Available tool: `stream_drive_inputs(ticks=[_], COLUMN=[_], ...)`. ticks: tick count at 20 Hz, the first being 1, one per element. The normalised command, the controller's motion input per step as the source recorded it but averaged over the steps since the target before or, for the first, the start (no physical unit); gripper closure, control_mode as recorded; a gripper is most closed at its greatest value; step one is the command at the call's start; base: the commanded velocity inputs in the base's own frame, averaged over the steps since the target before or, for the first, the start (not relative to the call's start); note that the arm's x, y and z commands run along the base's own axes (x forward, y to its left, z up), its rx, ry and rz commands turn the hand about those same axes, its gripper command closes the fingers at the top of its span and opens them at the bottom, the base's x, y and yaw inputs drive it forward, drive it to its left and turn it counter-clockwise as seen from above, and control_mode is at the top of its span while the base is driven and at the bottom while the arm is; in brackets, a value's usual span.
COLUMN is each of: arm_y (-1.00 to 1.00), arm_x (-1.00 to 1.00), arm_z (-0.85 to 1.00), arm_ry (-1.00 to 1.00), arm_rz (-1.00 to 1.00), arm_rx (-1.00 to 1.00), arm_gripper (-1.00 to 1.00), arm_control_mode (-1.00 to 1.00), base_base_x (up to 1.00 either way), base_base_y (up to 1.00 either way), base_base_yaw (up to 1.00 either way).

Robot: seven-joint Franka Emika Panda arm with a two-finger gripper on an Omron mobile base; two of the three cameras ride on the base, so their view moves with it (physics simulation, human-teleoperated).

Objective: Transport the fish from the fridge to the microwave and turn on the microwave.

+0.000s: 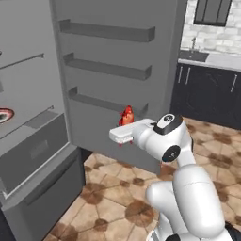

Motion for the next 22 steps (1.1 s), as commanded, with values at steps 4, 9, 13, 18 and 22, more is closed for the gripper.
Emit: stream_drive_inputs(ticks=[4, 9, 13, 18, 22], arm_y=[0.00, 0.00, 0.00, 0.00, 0.00], arm_x=[0.00, 0.00, 0.00, 0.00, 0.00], arm_z=[0.00, 0.00, 0.00, 0.00, 0.00], arm_ry=[0.00, 0.00, 0.00, 0.00, 0.00], arm_rz=[0.00, 0.00, 0.00, 0.00, 0.00], arm_rx=[0.00, 0.00, 0.00, 0.00, 0.00], arm_gripper=[1.00, 1.00, 1.00, 1.00, 1.00], arm_control_mode=[1.00, 1.00, 1.00, 1.00, 1.00], base_base_x=[-0.38, -0.40, -0.32, -0.13, 0.00], base_base_y=[0.45, 0.38, 0.18, 0.02, 0.00], base_base_yaw=[-0.44, -0.44, -0.43, -0.41, -0.32])
